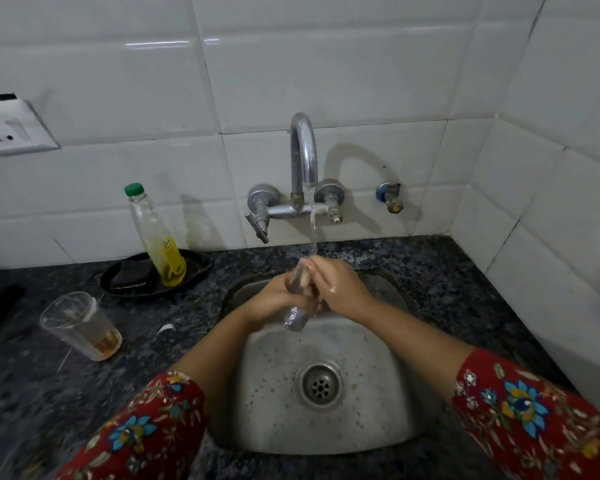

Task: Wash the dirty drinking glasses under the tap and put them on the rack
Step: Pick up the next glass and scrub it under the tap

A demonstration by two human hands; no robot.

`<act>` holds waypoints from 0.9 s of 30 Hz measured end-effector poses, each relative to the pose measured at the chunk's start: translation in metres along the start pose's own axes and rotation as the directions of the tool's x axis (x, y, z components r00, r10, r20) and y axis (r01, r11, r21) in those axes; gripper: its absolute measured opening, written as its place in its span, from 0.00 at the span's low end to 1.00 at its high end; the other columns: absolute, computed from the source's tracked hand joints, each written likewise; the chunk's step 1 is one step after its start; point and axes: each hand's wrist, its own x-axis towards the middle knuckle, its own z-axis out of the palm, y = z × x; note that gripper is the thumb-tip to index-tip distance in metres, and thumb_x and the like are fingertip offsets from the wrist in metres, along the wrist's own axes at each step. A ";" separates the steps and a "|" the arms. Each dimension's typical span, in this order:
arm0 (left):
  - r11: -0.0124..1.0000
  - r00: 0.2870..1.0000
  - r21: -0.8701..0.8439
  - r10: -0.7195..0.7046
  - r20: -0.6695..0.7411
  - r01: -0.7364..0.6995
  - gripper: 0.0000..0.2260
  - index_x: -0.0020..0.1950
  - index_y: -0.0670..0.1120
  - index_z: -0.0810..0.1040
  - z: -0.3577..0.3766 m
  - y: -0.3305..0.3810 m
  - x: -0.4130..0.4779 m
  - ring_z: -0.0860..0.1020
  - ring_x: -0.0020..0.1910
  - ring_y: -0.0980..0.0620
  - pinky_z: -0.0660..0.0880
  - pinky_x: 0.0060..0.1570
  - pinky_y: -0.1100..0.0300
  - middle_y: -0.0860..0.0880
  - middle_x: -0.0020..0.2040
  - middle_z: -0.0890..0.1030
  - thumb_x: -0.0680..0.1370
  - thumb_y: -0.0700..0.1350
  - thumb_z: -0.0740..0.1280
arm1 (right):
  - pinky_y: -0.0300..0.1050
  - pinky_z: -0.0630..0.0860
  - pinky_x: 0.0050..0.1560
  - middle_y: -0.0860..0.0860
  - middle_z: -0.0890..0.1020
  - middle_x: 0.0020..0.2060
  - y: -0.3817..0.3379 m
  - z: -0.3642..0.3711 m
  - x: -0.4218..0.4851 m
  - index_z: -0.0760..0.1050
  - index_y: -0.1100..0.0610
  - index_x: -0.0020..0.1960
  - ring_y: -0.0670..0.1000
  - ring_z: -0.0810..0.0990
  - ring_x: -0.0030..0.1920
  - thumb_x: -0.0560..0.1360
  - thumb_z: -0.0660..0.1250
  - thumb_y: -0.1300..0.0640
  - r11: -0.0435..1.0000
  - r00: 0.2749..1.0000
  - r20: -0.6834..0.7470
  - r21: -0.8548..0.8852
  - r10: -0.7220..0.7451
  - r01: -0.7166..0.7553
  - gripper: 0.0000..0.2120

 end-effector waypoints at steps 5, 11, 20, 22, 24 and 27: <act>0.741 0.892 0.595 -0.012 -0.451 0.311 0.21 0.53 0.49 0.73 0.021 -0.003 0.008 0.80 0.40 0.49 0.73 0.37 0.57 0.50 0.44 0.81 0.64 0.54 0.73 | 0.52 0.76 0.48 0.59 0.84 0.42 0.007 0.008 0.016 0.77 0.60 0.47 0.58 0.82 0.44 0.82 0.53 0.52 0.953 0.961 0.068 -0.164 0.268 -0.255 0.17; 0.998 1.000 0.059 -0.004 -0.025 0.006 0.17 0.54 0.39 0.77 0.002 0.000 0.004 0.83 0.45 0.49 0.78 0.48 0.58 0.47 0.45 0.84 0.67 0.34 0.74 | 0.39 0.73 0.40 0.46 0.80 0.32 0.003 0.003 0.001 0.74 0.56 0.40 0.45 0.78 0.34 0.82 0.55 0.54 0.995 0.996 -0.012 -0.035 0.088 -0.089 0.15; 0.623 0.888 0.748 0.184 -0.422 0.227 0.21 0.56 0.53 0.70 0.027 0.003 0.002 0.81 0.44 0.50 0.78 0.43 0.53 0.53 0.46 0.82 0.67 0.58 0.70 | 0.51 0.74 0.47 0.60 0.82 0.44 0.003 0.011 0.011 0.75 0.63 0.49 0.59 0.80 0.45 0.82 0.53 0.52 0.944 0.952 -0.038 -0.125 0.303 -0.305 0.17; 0.824 0.944 0.561 0.120 -0.306 0.077 0.23 0.58 0.49 0.72 0.018 0.007 0.003 0.82 0.45 0.51 0.78 0.45 0.56 0.52 0.48 0.82 0.67 0.52 0.74 | 0.47 0.73 0.44 0.54 0.81 0.38 0.001 0.006 0.008 0.75 0.62 0.47 0.55 0.79 0.41 0.82 0.54 0.54 0.968 0.968 -0.064 -0.048 0.244 -0.247 0.16; 0.978 0.996 0.207 0.026 -0.081 -0.009 0.22 0.58 0.38 0.74 0.005 0.014 0.001 0.82 0.45 0.49 0.79 0.49 0.56 0.44 0.49 0.82 0.67 0.39 0.76 | 0.47 0.73 0.40 0.45 0.77 0.32 0.003 0.002 0.002 0.74 0.57 0.42 0.51 0.78 0.36 0.81 0.55 0.55 0.982 0.981 -0.067 0.054 0.183 -0.179 0.14; 0.999 0.998 0.016 -0.035 0.058 0.034 0.16 0.53 0.36 0.75 0.002 0.017 -0.004 0.81 0.40 0.51 0.79 0.44 0.57 0.42 0.44 0.80 0.66 0.34 0.72 | 0.52 0.75 0.37 0.50 0.78 0.31 0.006 0.003 -0.003 0.71 0.56 0.39 0.52 0.78 0.33 0.80 0.55 0.52 0.985 0.985 -0.077 0.078 0.157 -0.151 0.14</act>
